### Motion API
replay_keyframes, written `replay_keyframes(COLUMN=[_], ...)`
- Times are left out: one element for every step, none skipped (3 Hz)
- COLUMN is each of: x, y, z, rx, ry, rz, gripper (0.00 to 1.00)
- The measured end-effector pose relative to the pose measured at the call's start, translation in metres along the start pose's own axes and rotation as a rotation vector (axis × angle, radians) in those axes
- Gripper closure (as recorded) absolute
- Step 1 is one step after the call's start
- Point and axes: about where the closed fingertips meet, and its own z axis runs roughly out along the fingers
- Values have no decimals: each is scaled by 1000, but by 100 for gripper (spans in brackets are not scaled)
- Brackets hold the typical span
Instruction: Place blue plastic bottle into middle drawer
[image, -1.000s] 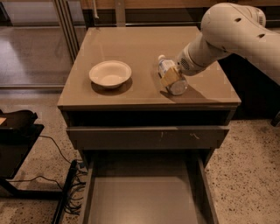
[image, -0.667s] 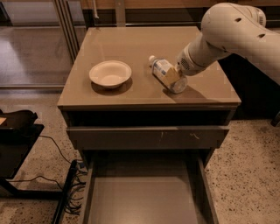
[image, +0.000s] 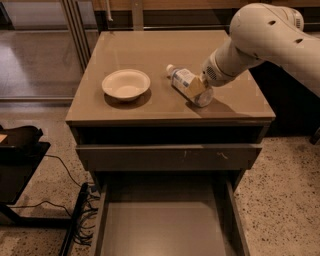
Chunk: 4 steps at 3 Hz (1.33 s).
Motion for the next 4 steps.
replay_keyframes(x=[-2,5,18,33], y=[3,-1,-10,-17], z=[-4,-25,-56,-91], rx=[-11,-28,-52,-74], ry=[5,1,-18,-42], rz=[-29,-44,-33,-25], gripper=[100,100,100,100])
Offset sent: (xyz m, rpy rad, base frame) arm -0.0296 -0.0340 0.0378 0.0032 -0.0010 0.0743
